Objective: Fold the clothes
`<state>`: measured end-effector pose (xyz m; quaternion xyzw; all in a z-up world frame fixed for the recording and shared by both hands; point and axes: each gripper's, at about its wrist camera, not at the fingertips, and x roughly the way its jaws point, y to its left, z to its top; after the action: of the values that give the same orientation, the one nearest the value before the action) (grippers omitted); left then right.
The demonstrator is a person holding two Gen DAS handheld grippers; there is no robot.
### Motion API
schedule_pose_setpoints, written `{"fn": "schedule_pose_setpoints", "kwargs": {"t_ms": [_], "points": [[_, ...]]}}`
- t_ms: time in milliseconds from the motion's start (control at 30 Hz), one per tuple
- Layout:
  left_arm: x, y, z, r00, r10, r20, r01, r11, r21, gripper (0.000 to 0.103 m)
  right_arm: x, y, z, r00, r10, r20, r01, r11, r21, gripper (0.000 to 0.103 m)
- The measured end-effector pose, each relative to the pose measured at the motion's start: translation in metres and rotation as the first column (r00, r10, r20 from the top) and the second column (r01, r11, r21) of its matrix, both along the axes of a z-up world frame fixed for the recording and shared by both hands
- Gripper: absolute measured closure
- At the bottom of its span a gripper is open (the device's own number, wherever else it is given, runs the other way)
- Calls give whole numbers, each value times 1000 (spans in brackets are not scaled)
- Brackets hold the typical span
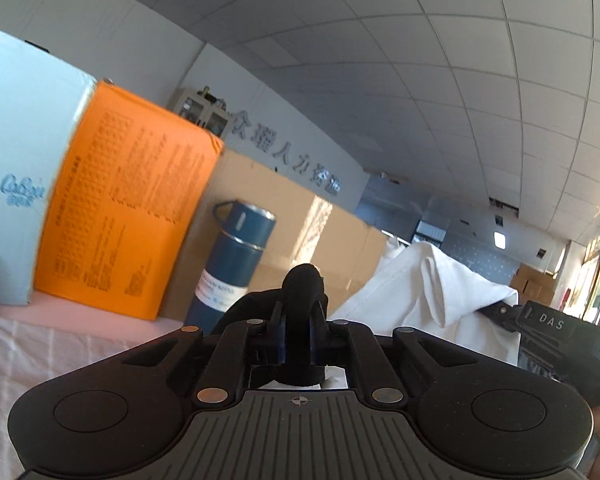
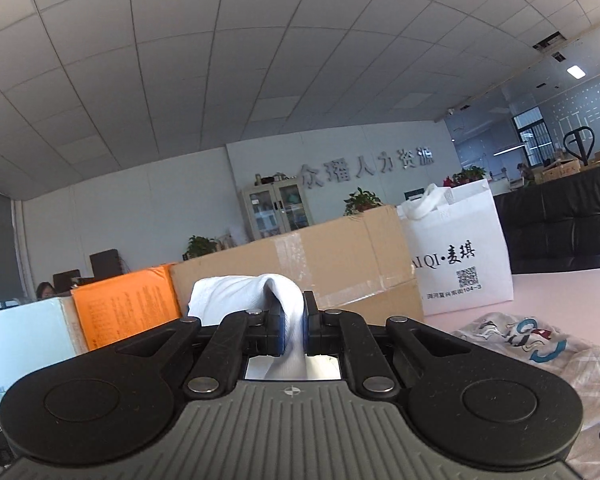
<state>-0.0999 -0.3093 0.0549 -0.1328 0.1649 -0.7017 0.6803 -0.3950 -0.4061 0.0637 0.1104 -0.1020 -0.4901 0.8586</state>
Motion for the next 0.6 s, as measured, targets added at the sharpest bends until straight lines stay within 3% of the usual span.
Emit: {"fn": "schedule_pose_setpoints", "kwargs": {"t_ms": [167, 333, 500, 600], "points": [[32, 68, 25, 993, 116, 35, -112, 990, -87, 95, 14, 26, 15, 994, 99, 40, -99, 995, -20, 96], [67, 143, 39, 963, 267, 42, -259, 956, -137, 95, 34, 45, 21, 967, 238, 91, -240, 971, 20, 96], [91, 201, 37, 918, 391, 60, -384, 917, -106, 95, 50, 60, 12, 937, 321, 140, -335, 938, 94, 96], [100, 230, 25, 901, 430, 64, -428, 903, -38, 95, 48, 70, 0, 920, 354, 166, -379, 912, 157, 96]]}}
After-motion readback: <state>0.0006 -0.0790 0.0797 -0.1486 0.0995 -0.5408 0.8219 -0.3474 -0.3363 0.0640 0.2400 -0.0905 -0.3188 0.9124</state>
